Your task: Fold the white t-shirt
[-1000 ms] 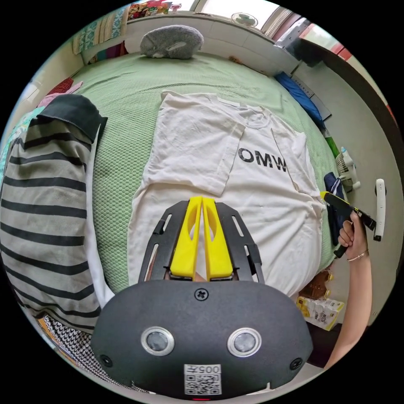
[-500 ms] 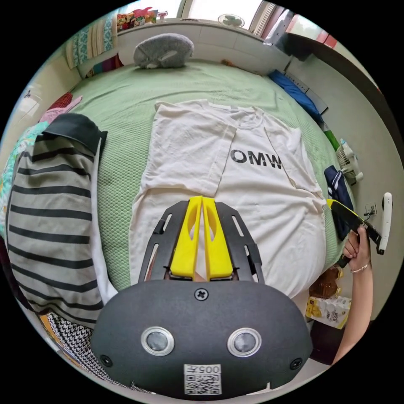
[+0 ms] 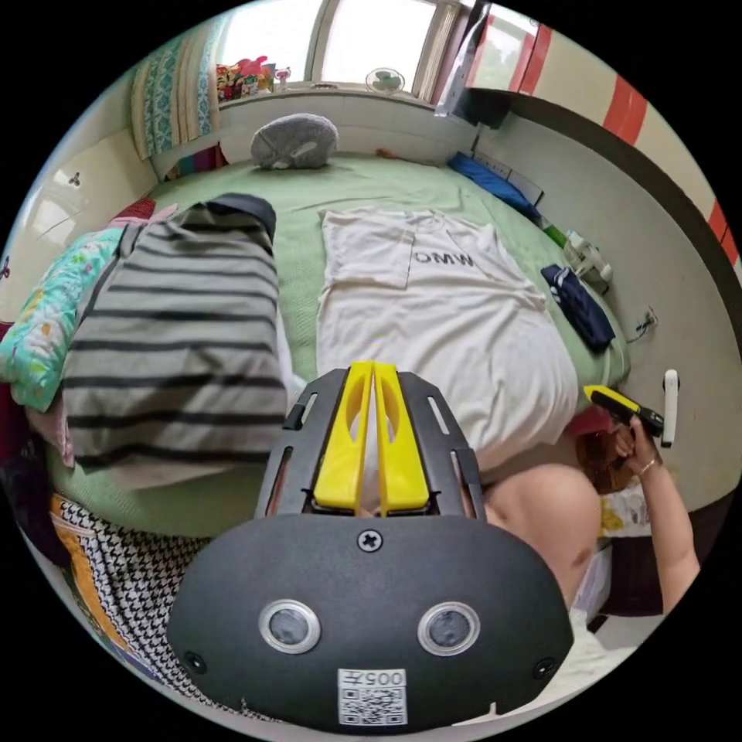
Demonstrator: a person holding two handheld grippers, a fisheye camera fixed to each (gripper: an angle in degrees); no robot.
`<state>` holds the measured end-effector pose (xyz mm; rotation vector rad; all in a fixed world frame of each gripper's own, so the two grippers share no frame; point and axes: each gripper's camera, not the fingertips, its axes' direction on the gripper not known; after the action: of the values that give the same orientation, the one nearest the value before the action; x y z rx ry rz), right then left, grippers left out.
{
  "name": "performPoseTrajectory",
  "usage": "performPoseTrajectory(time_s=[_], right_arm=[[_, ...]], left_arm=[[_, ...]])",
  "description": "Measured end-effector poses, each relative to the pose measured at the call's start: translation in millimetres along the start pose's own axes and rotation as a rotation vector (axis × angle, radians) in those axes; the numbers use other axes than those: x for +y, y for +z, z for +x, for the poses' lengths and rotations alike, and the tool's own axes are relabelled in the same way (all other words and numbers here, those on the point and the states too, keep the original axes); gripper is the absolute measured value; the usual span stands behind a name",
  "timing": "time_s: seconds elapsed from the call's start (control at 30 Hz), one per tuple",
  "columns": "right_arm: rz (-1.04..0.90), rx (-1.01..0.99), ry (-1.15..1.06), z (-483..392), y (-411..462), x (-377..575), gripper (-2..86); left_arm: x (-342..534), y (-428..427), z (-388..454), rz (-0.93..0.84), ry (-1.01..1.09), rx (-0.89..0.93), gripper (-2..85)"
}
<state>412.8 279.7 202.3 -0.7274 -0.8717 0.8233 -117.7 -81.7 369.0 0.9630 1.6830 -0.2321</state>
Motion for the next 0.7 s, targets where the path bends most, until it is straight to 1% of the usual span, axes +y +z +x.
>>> performPoseTrajectory(time_s=[0.1, 0.17, 0.23, 0.37, 0.5, 0.57, 0.7], right_arm=[[0.075, 0.019, -0.014, 0.3, -7.4, 33.3, 9.2], [0.125, 0.037, -0.014, -0.2, -12.3, 53.5, 12.0], [0.145, 0.041, -0.002, 1.2, -15.7, 66.4, 13.6], [0.077, -0.035, -0.016, 7.7, -16.4, 91.2, 14.8], [0.022, 0.002, -0.012, 17.9, -11.4, 108.5, 14.3], [0.027, 0.000, 0.010, 29.2, -12.8, 115.2, 13.8], [0.051, -0.026, 0.062, 47.9, -17.2, 117.7, 12.8]], left_arm=[[45.9, -4.1, -13.8, -0.026, 0.003, 0.016, 6.0], [77.4, -2.9, -21.0, -0.027, -0.001, 0.040, 10.8], [97.7, 1.3, -25.3, -0.035, -0.014, 0.071, 13.1], [136.4, 12.7, -31.1, -0.060, -0.048, 0.054, 13.8], [158.8, 13.8, -34.3, -0.008, -0.083, 0.056, 13.8], [167.8, 15.3, -34.6, 0.013, -0.097, 0.060, 13.9], [176.9, 19.8, -31.3, -0.004, -0.090, 0.074, 13.9]])
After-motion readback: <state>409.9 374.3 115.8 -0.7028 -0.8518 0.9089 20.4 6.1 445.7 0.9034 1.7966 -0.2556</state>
